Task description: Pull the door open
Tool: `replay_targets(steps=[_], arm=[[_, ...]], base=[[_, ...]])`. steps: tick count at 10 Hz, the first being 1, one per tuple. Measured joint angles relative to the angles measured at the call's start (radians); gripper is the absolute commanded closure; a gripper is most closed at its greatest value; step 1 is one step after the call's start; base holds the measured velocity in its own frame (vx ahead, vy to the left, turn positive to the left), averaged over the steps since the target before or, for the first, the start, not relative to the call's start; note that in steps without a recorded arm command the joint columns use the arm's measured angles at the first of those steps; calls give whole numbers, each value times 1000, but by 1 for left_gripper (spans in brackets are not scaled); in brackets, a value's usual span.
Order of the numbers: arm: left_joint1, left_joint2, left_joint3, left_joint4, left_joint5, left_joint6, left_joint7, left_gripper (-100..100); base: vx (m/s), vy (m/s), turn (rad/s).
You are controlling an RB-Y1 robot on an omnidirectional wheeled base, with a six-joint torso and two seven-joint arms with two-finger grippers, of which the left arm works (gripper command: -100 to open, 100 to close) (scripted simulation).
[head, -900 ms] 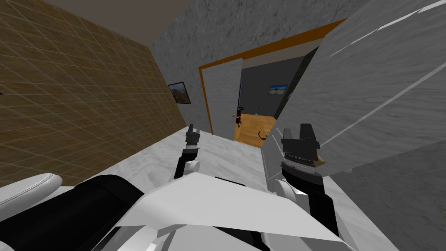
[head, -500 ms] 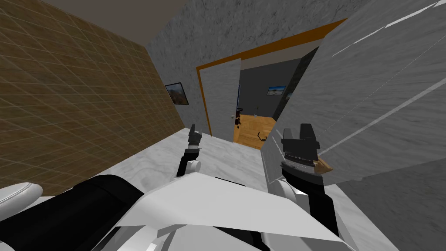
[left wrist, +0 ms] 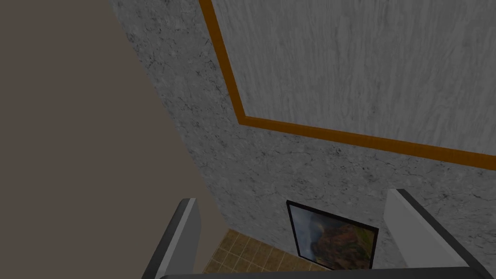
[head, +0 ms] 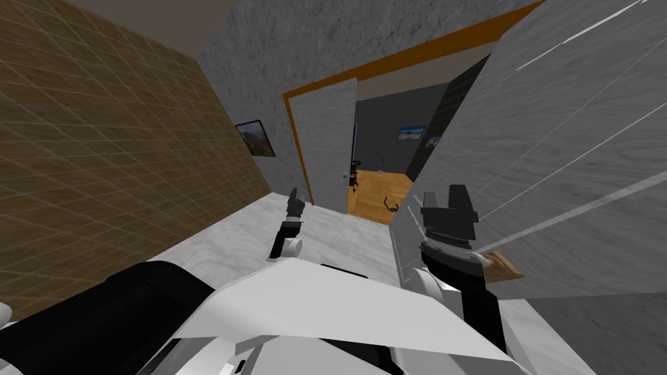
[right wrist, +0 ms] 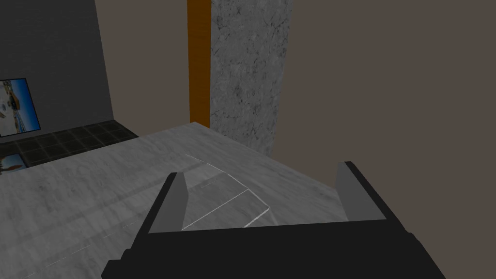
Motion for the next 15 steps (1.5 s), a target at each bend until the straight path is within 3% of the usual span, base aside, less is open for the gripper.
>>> replay_targets(steps=[3,7,15], arm=[[-42,18,-4,87,-2,5,7,-100],[-79,40,-4,163,0,20,21,-100],[-156,61,-15,323,-4,37,35,-100]], base=[[181,-28,-71],[124,-9,-51],[112,-8,-52]])
